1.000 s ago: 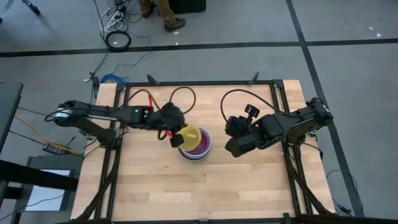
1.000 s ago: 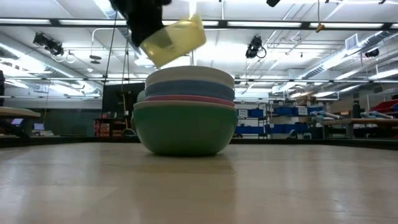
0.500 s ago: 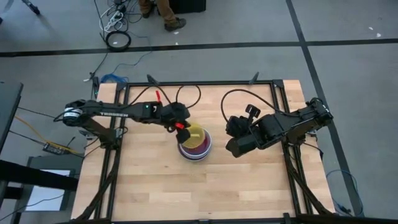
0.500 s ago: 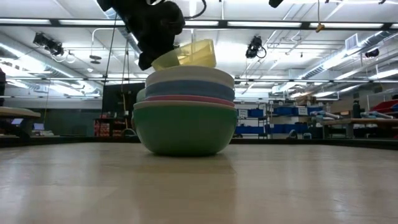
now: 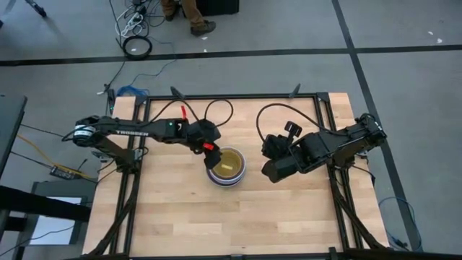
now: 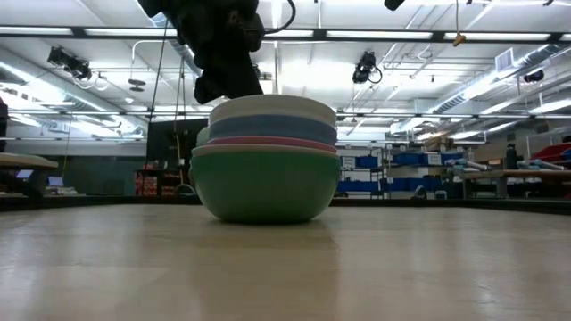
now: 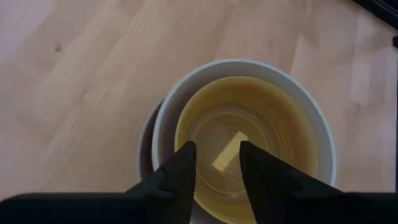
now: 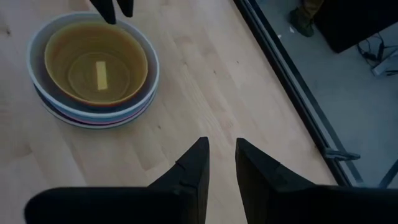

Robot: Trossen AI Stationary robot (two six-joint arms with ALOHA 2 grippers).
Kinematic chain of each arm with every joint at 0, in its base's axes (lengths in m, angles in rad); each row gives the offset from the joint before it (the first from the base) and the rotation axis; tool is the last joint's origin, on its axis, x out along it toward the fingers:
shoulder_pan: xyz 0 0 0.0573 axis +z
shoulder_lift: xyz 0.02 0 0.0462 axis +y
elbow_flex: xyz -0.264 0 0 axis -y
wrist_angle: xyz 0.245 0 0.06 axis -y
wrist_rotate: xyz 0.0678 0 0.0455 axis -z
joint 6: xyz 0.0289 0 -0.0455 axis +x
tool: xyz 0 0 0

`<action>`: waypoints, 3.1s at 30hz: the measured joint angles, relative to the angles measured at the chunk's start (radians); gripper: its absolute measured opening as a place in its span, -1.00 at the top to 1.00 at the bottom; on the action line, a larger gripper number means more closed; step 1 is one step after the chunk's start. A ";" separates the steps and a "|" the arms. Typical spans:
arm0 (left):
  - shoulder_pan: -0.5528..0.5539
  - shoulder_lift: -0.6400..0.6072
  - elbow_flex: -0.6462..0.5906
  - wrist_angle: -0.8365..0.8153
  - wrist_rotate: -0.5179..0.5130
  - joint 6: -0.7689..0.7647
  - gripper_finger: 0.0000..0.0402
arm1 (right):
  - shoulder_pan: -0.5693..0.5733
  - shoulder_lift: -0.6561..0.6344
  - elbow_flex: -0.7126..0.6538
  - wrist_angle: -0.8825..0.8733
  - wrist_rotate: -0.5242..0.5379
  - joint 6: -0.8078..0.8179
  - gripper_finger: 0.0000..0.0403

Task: Nest bowls inside each other
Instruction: Return to Home Position

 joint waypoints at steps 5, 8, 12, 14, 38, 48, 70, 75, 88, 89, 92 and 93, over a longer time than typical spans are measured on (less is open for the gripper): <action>-0.011 -0.015 0.034 -0.033 -0.044 -0.009 0.32 | -0.002 0.000 0.000 0.017 0.034 -0.001 0.68; -0.040 -0.042 0.092 -0.072 -0.096 0.014 0.32 | -0.006 -0.001 -0.018 0.040 0.102 -0.004 0.68; -0.094 -0.111 0.179 -0.085 -0.109 0.075 0.32 | -0.008 -0.001 -0.057 0.079 0.249 -0.050 0.68; -0.127 -0.153 0.219 -0.074 -0.115 0.127 0.32 | -0.003 -0.002 -0.077 0.131 0.318 -0.094 0.68; 0.036 -0.460 0.047 0.409 0.030 0.466 0.32 | -0.287 -0.248 -0.128 1.074 -0.798 -0.958 0.68; 0.022 -0.848 -0.300 0.529 -0.004 0.427 0.32 | -0.306 -0.726 -0.576 1.368 -0.914 -0.942 0.68; -0.078 -0.906 -1.010 1.144 0.026 0.308 0.32 | -0.304 -1.384 -1.726 2.061 -0.762 -0.761 0.68; -0.094 -0.905 -1.094 1.160 0.026 0.338 0.32 | -0.304 -1.442 -1.822 2.005 -0.765 -0.729 0.67; -0.096 -0.904 -1.101 0.952 -0.098 0.442 0.32 | -0.301 -1.440 -1.823 1.857 -0.720 -0.795 0.67; -0.096 -0.904 -1.101 0.952 -0.098 0.457 0.32 | -0.301 -1.440 -1.823 1.852 -0.719 -0.793 0.67; -0.096 -0.904 -1.101 0.957 -0.106 0.487 0.32 | -0.301 -1.440 -1.823 1.828 -0.722 -0.756 0.67; -0.096 -0.904 -1.101 0.959 -0.107 0.478 0.32 | -0.301 -1.440 -1.823 1.823 -0.723 -0.743 0.68</action>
